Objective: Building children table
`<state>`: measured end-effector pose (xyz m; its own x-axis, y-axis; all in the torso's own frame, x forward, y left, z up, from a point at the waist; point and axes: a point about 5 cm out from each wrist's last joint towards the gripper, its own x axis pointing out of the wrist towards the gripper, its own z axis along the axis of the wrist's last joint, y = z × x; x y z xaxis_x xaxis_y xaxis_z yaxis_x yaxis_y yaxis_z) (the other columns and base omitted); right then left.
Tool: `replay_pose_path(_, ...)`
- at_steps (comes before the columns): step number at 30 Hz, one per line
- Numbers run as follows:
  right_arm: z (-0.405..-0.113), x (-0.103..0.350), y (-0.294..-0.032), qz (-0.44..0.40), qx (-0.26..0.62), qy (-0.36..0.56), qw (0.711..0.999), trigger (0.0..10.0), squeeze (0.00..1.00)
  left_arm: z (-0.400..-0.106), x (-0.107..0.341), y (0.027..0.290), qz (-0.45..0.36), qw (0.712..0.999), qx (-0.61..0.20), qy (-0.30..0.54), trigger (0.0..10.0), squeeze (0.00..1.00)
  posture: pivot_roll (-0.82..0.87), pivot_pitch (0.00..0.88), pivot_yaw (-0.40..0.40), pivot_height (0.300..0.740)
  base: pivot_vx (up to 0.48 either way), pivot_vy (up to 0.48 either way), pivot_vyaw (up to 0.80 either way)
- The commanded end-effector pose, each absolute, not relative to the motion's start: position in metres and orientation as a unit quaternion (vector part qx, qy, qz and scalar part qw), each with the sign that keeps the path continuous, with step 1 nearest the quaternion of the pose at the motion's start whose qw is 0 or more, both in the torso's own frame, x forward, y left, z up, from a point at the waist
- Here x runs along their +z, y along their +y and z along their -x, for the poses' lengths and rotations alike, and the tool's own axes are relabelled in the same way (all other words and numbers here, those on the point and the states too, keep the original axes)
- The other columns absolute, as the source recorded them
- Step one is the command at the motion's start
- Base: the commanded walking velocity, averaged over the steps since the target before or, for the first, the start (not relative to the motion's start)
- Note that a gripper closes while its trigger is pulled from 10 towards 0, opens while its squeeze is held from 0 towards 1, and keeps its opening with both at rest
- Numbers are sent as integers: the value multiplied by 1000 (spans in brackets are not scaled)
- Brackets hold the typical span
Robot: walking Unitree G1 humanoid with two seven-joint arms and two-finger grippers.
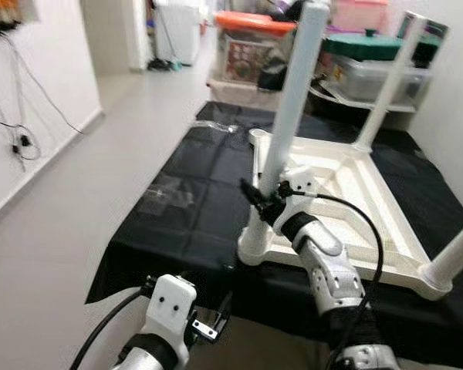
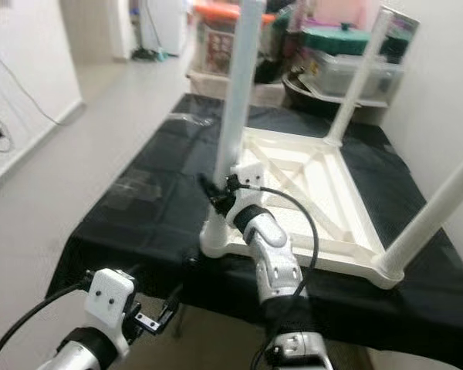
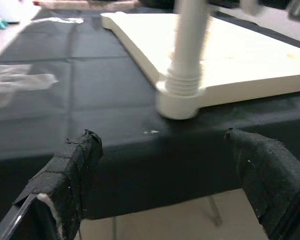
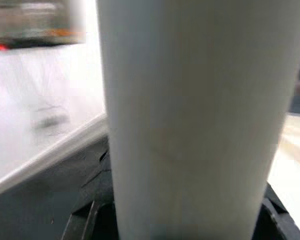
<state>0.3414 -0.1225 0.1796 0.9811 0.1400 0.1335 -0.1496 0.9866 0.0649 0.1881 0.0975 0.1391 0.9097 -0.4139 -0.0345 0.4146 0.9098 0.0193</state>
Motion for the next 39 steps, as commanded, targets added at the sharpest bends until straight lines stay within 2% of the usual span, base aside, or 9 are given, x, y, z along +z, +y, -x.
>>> replay_pose_path(1, -332, 165, -150, -32, -60, -26, 997, 0, 0, -190, 136, 97, -17, 976, -214, 19, 10000, 0, 230, 34, -86, 740, 0, 0, 0)
replay_pose_path(9, -322, 159, -104, -112, -131, 34, 984, 118, 0, -187, 138, 95, -12, 977, -212, 18, 10000, 0, 237, 43, -97, 740, 0, 0, 0)
replay_pose_path(10, -323, 158, -95, -119, -102, 42, 987, 10000, 0, -186, 137, 95, -12, 977, -213, 18, 10000, 0, 238, 43, -97, 740, 0, 0, 0)
replay_pose_path(16, -323, 158, -79, -119, -38, 47, 991, 10000, 0, -184, 137, 93, -8, 976, -215, 20, 10000, 0, 236, 47, -100, 740, 0, 0, 0)
replay_pose_path(17, -323, 161, -81, -121, -26, 28, 992, 10000, 1000, -184, 137, 93, -8, 976, -215, 20, 10000, 0, 238, 47, -103, 740, 0, 0, 0)
replay_pose_path(22, -331, 168, -91, -123, -5, 1, 992, 10000, 1000, -183, 138, 93, -8, 976, -215, 20, 10000, 0, 239, 50, -103, 740, 0, 0, 0)
replay_pose_path(23, -340, 174, -96, -127, 21, -12, 992, 10000, 0, -182, 138, 93, -7, 976, -216, 20, 10000, 0, 239, 51, -104, 740, 0, 0, 0)
replay_pose_path(27, -357, 190, -107, -140, 117, -44, 982, 10000, 0, -180, 138, 92, -6, 976, -216, 20, 10000, 0, 243, 54, -105, 740, 0, 0, 0)
replay_pose_path(39, -363, 204, -114, -80, 517, 12, 852, 10000, 0, -175, 142, 90, 0, 974, -226, 18, 10000, 0, 255, 71, -116, 740, 0, 0, 0)
